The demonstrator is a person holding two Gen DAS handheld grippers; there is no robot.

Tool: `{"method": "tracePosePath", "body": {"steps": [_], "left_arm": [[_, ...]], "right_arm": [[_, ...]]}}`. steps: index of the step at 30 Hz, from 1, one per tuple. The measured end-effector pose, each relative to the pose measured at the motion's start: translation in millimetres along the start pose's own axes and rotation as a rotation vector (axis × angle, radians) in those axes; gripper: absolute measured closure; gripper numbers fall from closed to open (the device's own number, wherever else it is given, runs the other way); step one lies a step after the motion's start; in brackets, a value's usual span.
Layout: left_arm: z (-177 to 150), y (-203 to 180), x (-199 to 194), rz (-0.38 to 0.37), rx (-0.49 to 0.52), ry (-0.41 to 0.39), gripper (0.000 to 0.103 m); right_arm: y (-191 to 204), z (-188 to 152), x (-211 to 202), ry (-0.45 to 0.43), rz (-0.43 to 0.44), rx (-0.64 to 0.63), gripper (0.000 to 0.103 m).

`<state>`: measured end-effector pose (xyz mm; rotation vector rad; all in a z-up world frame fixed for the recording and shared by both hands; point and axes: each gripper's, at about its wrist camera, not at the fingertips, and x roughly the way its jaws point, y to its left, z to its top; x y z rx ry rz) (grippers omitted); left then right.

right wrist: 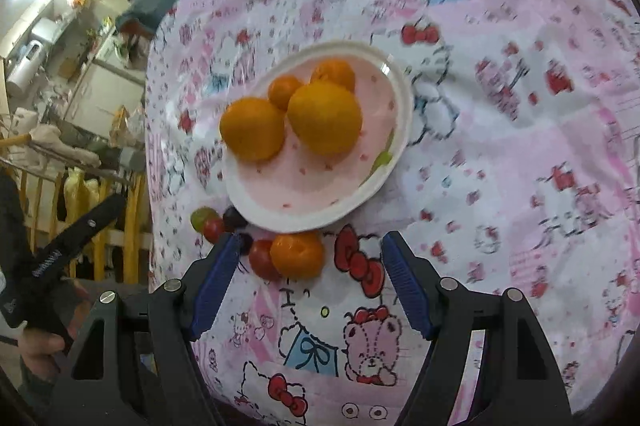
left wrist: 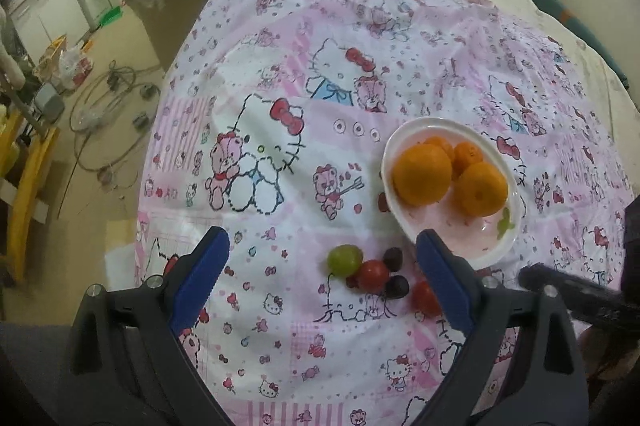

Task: Organize fruits
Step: 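Grasp a mandarin with the right tool while the left tool moves toward the grapes, then grasp a black grape with the left tool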

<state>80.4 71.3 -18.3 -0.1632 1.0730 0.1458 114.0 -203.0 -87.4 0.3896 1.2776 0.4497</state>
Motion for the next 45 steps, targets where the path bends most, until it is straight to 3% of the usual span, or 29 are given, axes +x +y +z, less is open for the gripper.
{"method": "tracePosePath", "body": {"steps": [6,9,12,16,23,30,33,35,40,45], "left_arm": [[0,6,1,-0.011,-0.014,0.014,0.010],[0,11,-1,-0.012,-0.026,0.016,0.010],[0,14,-3,-0.015,-0.036,0.016,0.010],[0,17,1,-0.012,-0.036,0.028,0.010],[-4,9,13,-0.010,0.008,0.082,0.010],[-2,-12,44,-0.052,0.108,0.211,0.012],[0,-33,62,-0.073,0.184,0.287,0.019],[1,-45,69,-0.055,0.234,0.299,0.030],[0,-72,96,-0.072,0.337,0.413,0.061],[3,-81,108,-0.056,0.391,0.445,0.065]], "right_arm": [[3,-1,41,0.132,0.060,0.030,0.038],[9,0,57,0.175,0.043,0.005,0.040],[10,-2,69,0.206,0.037,0.005,0.049],[7,-2,68,0.204,0.020,0.004,0.058],[10,-3,64,0.197,0.019,-0.021,0.059],[4,-8,38,0.144,0.031,-0.001,0.060],[-1,-7,16,0.085,0.037,0.013,0.060],[-7,-4,2,0.041,0.047,0.029,0.060],[-27,0,-19,-0.014,0.040,0.077,0.060],[-33,1,-21,-0.012,0.028,0.092,0.060]]}}
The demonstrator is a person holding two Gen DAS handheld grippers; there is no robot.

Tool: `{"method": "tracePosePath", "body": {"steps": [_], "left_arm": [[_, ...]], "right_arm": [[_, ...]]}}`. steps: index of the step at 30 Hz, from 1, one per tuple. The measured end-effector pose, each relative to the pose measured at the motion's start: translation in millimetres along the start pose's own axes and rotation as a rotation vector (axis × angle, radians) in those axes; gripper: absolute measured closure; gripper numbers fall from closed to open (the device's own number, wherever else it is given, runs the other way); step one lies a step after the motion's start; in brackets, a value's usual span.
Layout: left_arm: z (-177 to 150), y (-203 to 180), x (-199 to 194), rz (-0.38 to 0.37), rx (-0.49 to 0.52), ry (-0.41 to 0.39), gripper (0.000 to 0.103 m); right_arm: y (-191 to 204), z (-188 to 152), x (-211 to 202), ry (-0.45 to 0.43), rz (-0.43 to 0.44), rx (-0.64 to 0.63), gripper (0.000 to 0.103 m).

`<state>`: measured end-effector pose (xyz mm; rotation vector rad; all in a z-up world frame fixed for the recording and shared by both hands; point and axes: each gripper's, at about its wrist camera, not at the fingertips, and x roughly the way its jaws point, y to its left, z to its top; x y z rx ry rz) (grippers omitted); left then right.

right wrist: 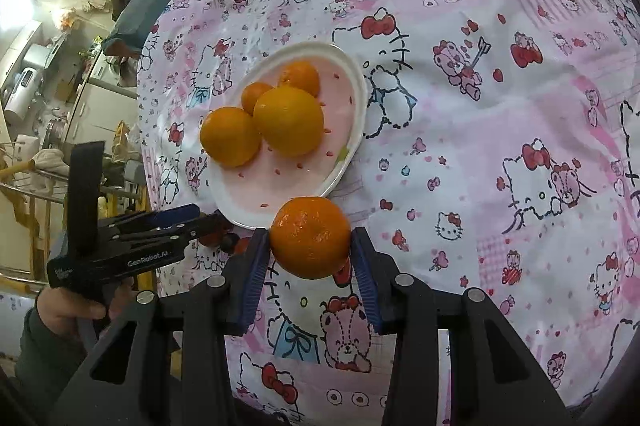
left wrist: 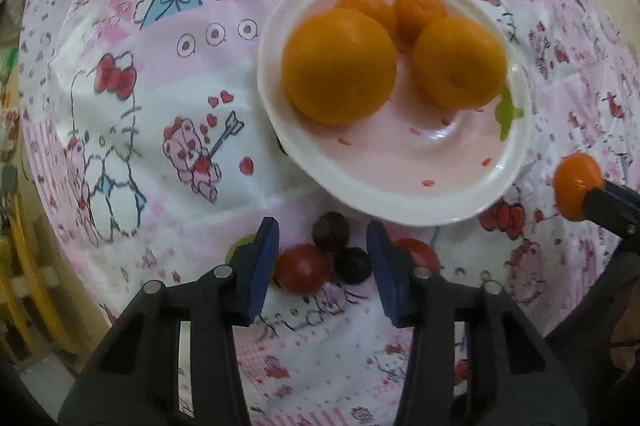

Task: Organize fruits
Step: 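Grasp a black grape with the left tool, then carry the held mandarin and black grape over the plate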

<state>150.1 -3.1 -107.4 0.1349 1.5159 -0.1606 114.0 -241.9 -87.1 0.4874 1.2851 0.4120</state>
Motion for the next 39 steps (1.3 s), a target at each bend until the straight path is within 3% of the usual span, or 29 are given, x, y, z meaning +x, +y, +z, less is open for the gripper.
{"method": "tracePosePath", "body": {"steps": [8,10,20,30,36,39], "left_arm": [[4,-12,18,-0.022,0.038,0.041,0.068],[2,-19,23,-0.017,0.053,0.043,0.085],[2,-26,3,-0.027,0.045,-0.010,0.089],[-11,-20,-62,-0.080,-0.027,-0.195,0.089],[2,4,-95,-0.114,-0.069,-0.309,0.089],[18,9,-96,-0.117,-0.071,-0.313,0.089]], "right_arm": [[4,1,3,0.005,-0.002,-0.007,0.060],[5,2,4,0.002,-0.003,-0.006,0.060],[2,3,1,-0.005,0.004,0.002,0.060],[3,5,-17,-0.059,0.031,0.005,0.060],[11,19,-34,-0.124,0.043,-0.016,0.060],[15,30,-38,-0.137,0.028,-0.034,0.060]]}}
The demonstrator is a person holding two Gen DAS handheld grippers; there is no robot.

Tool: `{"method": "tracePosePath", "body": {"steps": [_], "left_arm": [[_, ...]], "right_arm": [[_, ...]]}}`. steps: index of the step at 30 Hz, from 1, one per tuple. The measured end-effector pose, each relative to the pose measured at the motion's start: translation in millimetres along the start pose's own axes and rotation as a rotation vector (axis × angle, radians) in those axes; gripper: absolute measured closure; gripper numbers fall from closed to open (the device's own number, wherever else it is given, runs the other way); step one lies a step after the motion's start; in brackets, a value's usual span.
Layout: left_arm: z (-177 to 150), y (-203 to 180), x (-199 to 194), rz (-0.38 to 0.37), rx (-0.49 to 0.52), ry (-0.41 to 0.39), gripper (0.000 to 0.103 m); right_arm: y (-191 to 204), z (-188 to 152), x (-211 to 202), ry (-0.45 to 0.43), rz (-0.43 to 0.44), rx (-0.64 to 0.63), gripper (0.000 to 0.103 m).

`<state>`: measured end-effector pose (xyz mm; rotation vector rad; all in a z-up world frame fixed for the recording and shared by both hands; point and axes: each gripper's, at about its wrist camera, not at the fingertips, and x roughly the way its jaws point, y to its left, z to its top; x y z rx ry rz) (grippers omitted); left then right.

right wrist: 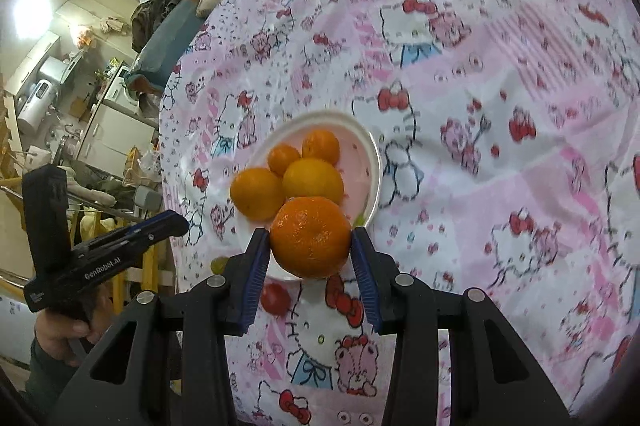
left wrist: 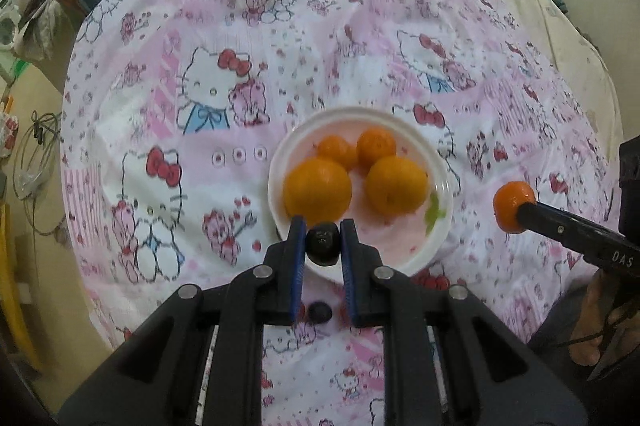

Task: Organize fruits
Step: 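Carry the held mandarin and black grape over the plate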

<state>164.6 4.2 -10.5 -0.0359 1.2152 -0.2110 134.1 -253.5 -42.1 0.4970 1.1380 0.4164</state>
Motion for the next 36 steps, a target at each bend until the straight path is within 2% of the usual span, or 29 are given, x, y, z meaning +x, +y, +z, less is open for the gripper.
{"method": "tracePosePath", "body": {"steps": [4,6,9,16,26,29,32,36], "left_arm": [[18,0,8,0.000,-0.005,-0.013,0.089],[29,3,14,-0.035,-0.034,-0.029,0.089],[49,8,30,-0.048,-0.073,-0.020,0.089],[78,-5,70,-0.026,-0.042,0.015,0.089],[93,-26,125,-0.028,0.013,0.095,0.089],[92,-27,134,-0.047,-0.002,0.125,0.089],[91,-31,139,-0.014,0.014,0.141,0.089],[88,-29,144,-0.012,0.008,0.159,0.089]], "right_arm": [[0,20,3,0.002,-0.017,-0.021,0.060],[-2,30,8,0.009,-0.017,-0.023,0.060],[-5,44,18,0.020,-0.016,-0.024,0.060],[-10,68,56,0.073,-0.034,-0.068,0.059],[-17,75,96,0.143,-0.066,-0.105,0.059],[-19,74,101,0.153,-0.072,-0.110,0.059],[-23,74,105,0.165,-0.057,-0.085,0.059],[-21,74,108,0.172,-0.046,-0.082,0.057]]}}
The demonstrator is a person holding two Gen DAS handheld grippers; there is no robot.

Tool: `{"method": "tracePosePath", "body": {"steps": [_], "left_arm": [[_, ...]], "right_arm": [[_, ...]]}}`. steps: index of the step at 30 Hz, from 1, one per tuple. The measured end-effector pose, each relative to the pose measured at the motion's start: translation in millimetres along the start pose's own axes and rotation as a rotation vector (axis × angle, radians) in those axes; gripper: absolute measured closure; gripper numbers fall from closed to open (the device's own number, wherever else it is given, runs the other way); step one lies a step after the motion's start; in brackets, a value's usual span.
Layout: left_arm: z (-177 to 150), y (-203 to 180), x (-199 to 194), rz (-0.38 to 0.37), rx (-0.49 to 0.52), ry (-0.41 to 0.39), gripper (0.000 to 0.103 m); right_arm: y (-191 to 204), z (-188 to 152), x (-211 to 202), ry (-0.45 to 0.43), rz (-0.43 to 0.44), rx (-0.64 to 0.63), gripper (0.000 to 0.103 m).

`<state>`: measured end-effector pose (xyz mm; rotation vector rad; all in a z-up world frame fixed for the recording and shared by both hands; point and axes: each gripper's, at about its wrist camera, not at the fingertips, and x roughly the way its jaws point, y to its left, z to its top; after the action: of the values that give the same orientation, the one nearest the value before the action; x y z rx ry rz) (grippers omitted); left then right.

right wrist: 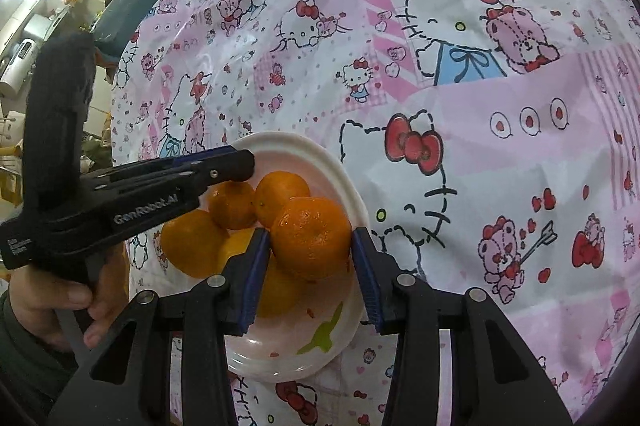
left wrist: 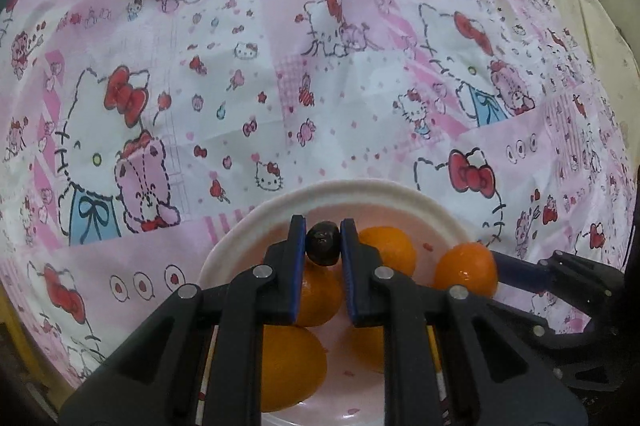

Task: Organize fruits
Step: 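Carry the held mandarin and black grape over the plate, then open both tools to release the mandarin and grape onto the plate, then withdraw both open tools from the plate toward the remaining fruit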

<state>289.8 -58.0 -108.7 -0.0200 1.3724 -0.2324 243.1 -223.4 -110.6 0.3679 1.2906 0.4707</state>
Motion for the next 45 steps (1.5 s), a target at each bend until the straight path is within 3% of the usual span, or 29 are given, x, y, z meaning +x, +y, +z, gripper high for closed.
{"method": "tracePosePath", "body": {"steps": [14,19,23,31,34,45], "left_arm": [[-2,-3,1,0.000,0.007,0.002,0.087],[-5,2,-6,0.004,-0.007,-0.020,0.064],[-6,6,-12,-0.006,-0.028,-0.028,0.054],[-13,4,-33,0.009,-0.027,-0.067,0.022],[-18,4,-41,0.017,-0.031,-0.077,0.021],[-46,17,-86,0.039,-0.089,-0.163,0.020]], "right_arm": [[-4,0,0,-0.001,0.011,0.028,0.056],[-3,2,-8,-0.037,0.019,0.023,0.037],[-1,0,-11,-0.037,0.022,0.005,0.032],[2,-8,-22,-0.057,-0.004,-0.004,0.017],[7,-13,-26,-0.070,-0.020,-0.022,0.012],[27,-42,-54,-0.130,-0.049,-0.076,0.011]]}}
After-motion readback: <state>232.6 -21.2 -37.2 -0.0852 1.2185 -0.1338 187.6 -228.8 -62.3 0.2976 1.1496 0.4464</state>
